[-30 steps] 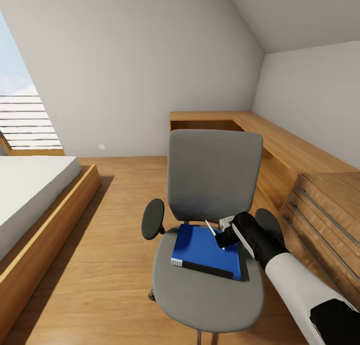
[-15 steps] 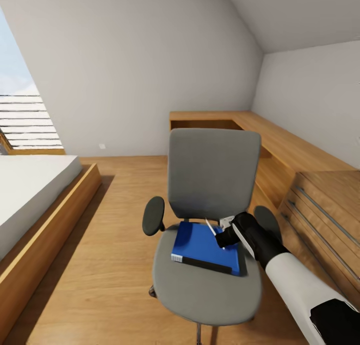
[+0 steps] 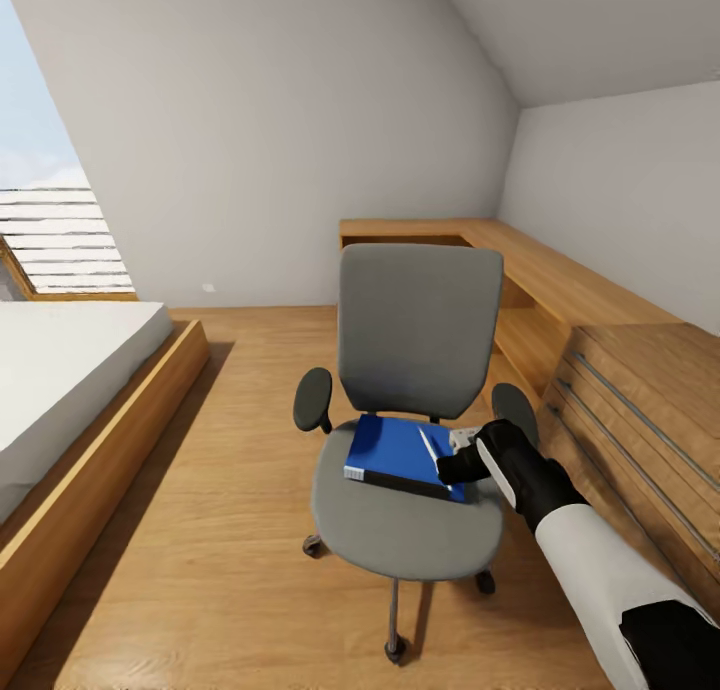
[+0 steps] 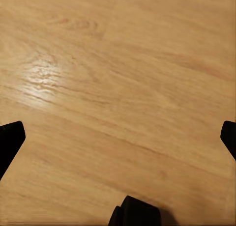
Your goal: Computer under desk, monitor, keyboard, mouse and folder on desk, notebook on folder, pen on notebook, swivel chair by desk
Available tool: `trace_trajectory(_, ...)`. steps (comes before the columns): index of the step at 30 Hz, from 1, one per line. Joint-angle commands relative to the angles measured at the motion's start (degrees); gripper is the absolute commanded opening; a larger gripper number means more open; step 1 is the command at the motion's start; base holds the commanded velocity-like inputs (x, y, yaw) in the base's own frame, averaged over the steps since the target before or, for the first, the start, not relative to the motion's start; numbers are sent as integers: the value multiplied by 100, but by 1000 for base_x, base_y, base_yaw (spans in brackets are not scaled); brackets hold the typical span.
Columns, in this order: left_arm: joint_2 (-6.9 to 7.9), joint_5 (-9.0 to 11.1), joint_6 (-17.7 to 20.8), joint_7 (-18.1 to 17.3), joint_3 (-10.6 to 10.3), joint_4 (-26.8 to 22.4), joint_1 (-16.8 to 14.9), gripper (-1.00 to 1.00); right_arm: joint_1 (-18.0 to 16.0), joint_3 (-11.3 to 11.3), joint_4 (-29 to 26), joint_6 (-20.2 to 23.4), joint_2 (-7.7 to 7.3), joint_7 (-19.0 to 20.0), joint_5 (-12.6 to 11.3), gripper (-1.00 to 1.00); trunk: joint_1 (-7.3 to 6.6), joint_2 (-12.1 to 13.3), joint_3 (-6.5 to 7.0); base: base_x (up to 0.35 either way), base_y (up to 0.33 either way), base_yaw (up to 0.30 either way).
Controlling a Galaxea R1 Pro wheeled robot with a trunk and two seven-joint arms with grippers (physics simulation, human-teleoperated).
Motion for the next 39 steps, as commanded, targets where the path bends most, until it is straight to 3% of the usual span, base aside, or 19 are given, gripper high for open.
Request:
trace_trajectory(1, -4, -4, -16, -51, 42, 6, -6, 100, -4, 7, -2, 18, -6, -5, -13, -100, -2, -2, -5, -79, 0, 0)
trace_trajectory(7, -8, -10, -14, -51, 31, 6, -6, 100, -4, -44, -29, 23, 5, 4, -41, -100, -46, 78, 31, -17, 0, 0)
trace_trajectory(8, -17, -11, -14, -51, 25, 6, -7, 100, -4, -105, -249, 19, 75, 1, -346, -100, -68, 118, 49, 0, 0, 0)
trace_trajectory(10, -17, -11, -14, -51, 25, 6, -6, 100, -4, -108, -320, -10, 122, -24, -438, -100, -112, 198, 85, 0, 0, 0)
trace_trajectory(11, -17, -11, -14, -51, 25, 6, -7, 100, -4, -115, -417, -41, 227, -92, -481, -100, -134, 238, 103, 0, 0, 0)
trace_trajectory(13, -17, -4, -14, -44, 19, 6, -4, 100, 4, -122, -506, -82, 360, -570, -537, -100, -178, 319, 139, 0, 0, 0)
trace_trajectory(24, -17, -3, -12, -25, 17, 6, -5, 100, 27, -123, -849, -99, 389, -707, -583, -100, -419, 760, 336, 0, 0, 0)
trace_trajectory(39, -29, 2, -14, -24, 30, 6, -7, 100, 49, -122, -900, -106, 486, -693, -597, -100, -749, 1361, 617, 0, 0, -48)
